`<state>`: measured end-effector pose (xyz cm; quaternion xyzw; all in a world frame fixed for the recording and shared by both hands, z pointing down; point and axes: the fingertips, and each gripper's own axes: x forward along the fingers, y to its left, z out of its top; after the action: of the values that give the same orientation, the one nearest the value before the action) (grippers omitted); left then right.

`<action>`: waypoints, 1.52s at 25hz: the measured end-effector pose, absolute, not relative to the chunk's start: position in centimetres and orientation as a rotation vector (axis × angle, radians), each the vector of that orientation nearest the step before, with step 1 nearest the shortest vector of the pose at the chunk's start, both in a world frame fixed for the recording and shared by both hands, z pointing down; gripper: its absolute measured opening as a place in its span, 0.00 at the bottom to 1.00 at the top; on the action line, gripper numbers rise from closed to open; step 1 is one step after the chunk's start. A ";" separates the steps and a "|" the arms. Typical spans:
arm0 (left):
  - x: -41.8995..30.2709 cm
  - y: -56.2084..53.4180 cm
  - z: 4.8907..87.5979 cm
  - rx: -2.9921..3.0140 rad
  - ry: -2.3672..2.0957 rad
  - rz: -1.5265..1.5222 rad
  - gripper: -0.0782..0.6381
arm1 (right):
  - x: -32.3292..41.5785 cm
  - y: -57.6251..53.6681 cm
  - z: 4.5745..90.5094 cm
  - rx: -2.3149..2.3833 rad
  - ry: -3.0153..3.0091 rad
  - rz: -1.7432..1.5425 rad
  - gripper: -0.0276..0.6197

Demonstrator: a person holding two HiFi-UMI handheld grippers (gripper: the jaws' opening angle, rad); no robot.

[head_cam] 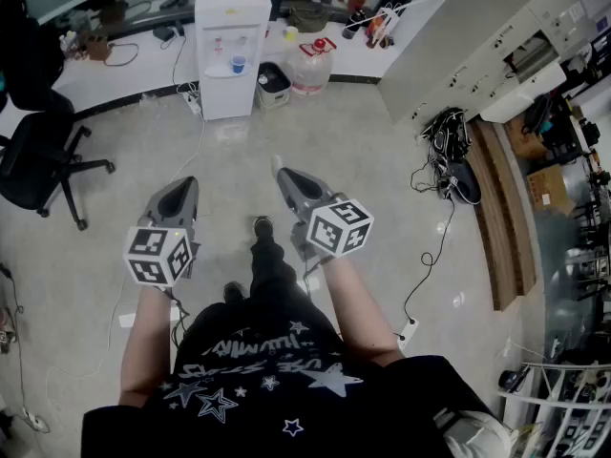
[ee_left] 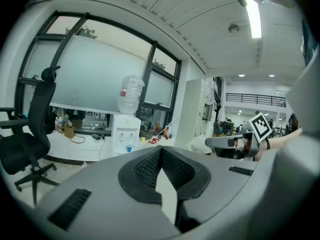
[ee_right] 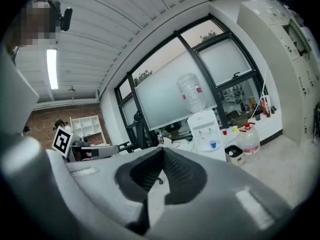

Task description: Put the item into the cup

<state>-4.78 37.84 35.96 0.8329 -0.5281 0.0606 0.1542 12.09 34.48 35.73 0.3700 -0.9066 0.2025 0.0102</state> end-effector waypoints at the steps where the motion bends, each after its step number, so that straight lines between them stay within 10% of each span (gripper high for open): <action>1: -4.7 37.8 35.9 2.386 -1.512 0.174 0.12 | 12.1 34.5 35.9 1.156 -2.824 0.650 0.04; 38: -3.7 24.1 39.8 2.279 -1.476 0.201 0.12 | 13.0 20.0 39.5 1.060 -2.766 0.761 0.04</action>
<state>-3.65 24.13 39.82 0.8188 -0.5302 0.0723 0.2080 13.00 20.03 39.50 0.3461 -0.9037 0.2485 0.0416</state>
